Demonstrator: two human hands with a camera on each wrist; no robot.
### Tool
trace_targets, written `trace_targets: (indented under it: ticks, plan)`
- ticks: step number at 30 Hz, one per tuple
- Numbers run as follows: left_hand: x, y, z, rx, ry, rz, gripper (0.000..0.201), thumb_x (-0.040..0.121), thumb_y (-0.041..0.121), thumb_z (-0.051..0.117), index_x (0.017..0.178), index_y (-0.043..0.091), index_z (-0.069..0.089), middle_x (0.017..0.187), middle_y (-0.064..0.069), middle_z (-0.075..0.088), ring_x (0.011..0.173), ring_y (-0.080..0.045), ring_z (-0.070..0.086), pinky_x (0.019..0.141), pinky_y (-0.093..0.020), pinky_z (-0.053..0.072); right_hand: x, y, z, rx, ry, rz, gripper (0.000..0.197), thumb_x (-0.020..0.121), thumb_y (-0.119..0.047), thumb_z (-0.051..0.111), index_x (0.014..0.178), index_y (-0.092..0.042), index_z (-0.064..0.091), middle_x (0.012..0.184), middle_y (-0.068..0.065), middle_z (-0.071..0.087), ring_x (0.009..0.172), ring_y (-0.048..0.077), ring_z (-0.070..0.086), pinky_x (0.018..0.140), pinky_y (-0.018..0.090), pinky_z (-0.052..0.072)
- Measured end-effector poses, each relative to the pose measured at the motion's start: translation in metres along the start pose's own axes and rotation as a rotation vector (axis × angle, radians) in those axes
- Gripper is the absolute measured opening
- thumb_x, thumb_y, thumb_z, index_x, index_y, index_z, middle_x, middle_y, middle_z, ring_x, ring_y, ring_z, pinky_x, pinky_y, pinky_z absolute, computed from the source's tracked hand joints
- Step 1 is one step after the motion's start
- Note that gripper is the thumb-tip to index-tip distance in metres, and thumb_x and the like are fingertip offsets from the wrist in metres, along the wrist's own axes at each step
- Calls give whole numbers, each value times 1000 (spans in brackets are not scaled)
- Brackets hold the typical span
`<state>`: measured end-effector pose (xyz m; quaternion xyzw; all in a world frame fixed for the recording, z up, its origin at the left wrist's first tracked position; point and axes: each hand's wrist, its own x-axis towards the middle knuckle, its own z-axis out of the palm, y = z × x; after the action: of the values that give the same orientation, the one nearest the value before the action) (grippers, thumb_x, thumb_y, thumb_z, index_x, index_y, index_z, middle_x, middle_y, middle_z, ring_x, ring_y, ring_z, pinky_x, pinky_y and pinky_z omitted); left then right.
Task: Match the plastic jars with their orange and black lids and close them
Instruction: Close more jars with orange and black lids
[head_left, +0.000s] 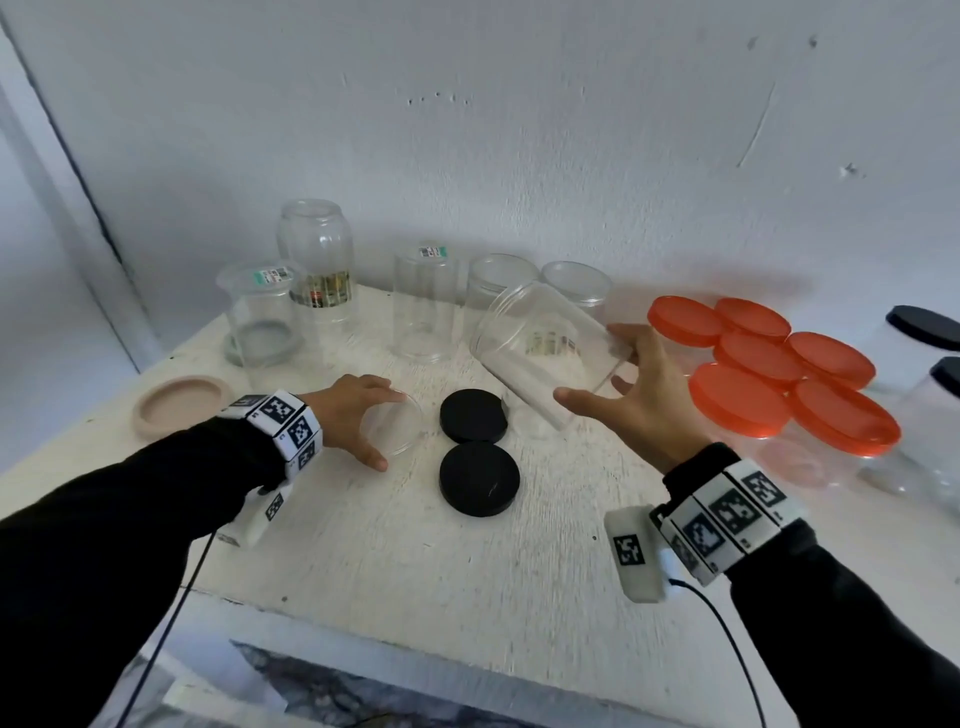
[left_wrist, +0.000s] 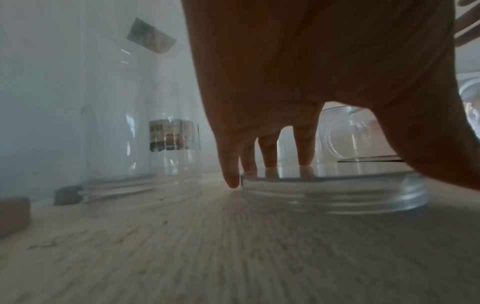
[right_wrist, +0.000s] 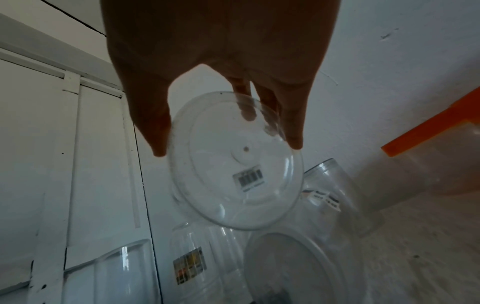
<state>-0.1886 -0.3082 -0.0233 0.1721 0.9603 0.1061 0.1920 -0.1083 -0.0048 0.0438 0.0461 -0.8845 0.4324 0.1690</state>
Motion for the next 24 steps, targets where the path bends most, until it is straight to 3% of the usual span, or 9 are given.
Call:
trace_targets:
  ticks: [5,8,11,15,18,21,24]
  plan:
    - [-1,4,-3,-38,51,5,92,67,36,80,143,27,28,150,0,20,137,-21,15,111,-39,19,-6,9,-6,5,30,52,78,57,-21,87,114,-12,35,115,1,47,109,16,48,85,28,42]
    - [-5,8,-8,-88,141,36,90,68,39,79,142,29,29,150,0,21,136,-20,16,111,-37,19,-13,17,-13,31,35,105,90,53,-14,88,124,-12,31,119,6,39,110,20,46,85,26,38]
    - [-7,14,-14,-139,249,82,88,68,41,78,141,28,31,150,1,23,135,-19,17,111,-35,19,-22,21,-17,-9,11,172,105,50,-22,91,134,-11,29,121,4,32,105,14,41,80,20,38]
    - [-7,30,-21,-259,386,177,87,65,46,79,138,28,36,149,5,27,135,-16,18,109,-33,20,-32,34,-21,-62,16,244,96,52,-30,89,130,-6,38,121,3,41,101,13,45,71,17,38]
    - [-7,47,-26,-381,430,262,96,50,68,66,134,31,39,147,8,31,134,-13,23,110,-37,26,-37,46,-23,-59,10,292,93,53,-30,88,128,-4,40,117,1,44,101,14,45,79,23,37]
    - [-5,66,-29,-435,456,337,96,47,71,62,133,33,40,146,10,31,133,-10,24,109,-36,28,-42,54,-25,-17,-2,335,92,54,-26,89,128,-4,39,117,1,44,103,15,46,77,23,40]
    - [-4,87,-30,-438,459,411,95,49,70,61,133,33,41,147,11,29,134,-8,23,108,-32,25,-47,63,-28,7,-43,399,94,53,-22,89,130,-7,37,119,2,43,110,19,47,87,30,43]
